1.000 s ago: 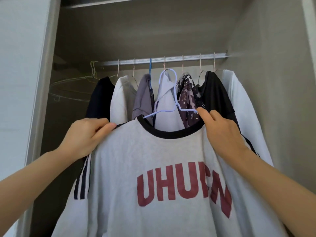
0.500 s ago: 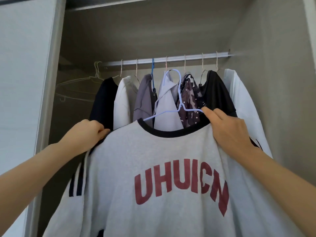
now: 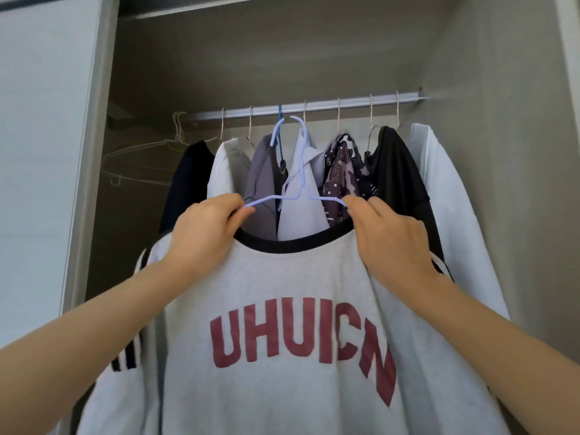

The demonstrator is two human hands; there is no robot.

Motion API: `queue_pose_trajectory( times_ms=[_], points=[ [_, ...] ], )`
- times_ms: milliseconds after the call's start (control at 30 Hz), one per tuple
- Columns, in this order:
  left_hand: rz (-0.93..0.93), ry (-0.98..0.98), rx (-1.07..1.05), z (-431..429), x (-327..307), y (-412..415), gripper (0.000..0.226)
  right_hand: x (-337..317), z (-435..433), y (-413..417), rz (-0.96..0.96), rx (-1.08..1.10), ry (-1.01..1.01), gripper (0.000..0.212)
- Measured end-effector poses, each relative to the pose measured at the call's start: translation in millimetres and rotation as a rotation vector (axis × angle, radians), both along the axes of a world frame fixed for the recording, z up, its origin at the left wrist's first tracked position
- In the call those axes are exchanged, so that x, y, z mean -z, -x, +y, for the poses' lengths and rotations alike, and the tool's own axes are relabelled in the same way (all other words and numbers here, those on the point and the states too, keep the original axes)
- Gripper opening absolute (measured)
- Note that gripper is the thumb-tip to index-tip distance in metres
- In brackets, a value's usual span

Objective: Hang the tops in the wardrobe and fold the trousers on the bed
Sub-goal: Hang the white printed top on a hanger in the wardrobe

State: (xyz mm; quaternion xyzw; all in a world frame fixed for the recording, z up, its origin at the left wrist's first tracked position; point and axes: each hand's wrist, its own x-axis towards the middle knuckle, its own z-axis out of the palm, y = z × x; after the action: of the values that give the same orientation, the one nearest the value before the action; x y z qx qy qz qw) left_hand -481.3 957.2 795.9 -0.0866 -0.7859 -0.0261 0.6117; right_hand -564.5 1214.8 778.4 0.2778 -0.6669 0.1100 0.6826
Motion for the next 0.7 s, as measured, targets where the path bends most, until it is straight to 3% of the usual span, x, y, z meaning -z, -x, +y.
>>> queue_pose_trajectory(
  times_ms=[100, 200, 267, 367, 400, 600, 700],
  points=[
    [0.157, 0.011, -0.054, -13.5, -0.7, 3.0, 0.033, 0.1, 2.4, -7.4, 0.044, -0.075, 0.000, 0.031],
    [0.153, -0.019, -0.027, -27.9, -5.5, 3.5, 0.039, 1.0, 6.8, -8.6, 0.213, -0.019, -0.124, 0.044],
    [0.139, -0.044, -0.002, -31.2, -9.2, 3.6, 0.042, 1.4, 4.2, -9.7, 0.206, 0.036, -0.154, 0.049],
    [0.132, -0.054, 0.003, -30.1, -15.2, 9.3, 0.036, -4.1, -8.4, -20.8, -0.138, -0.063, -0.049, 0.032],
    [0.105, -0.076, 0.001, -30.4, -18.3, 11.1, 0.034, -11.0, -11.3, -24.1, -0.320, -0.177, -0.022, 0.023],
    [-0.082, -0.172, -0.180, -27.1, -37.9, 12.0, 0.039, -51.2, -5.0, -52.2, -1.217, -1.127, -0.138, 0.019],
    [-0.199, -0.203, -0.190, -18.0, -51.1, 14.4, 0.040, -53.7, -10.0, -64.2, -1.391, -1.392, -0.140, 0.023]
  ],
)
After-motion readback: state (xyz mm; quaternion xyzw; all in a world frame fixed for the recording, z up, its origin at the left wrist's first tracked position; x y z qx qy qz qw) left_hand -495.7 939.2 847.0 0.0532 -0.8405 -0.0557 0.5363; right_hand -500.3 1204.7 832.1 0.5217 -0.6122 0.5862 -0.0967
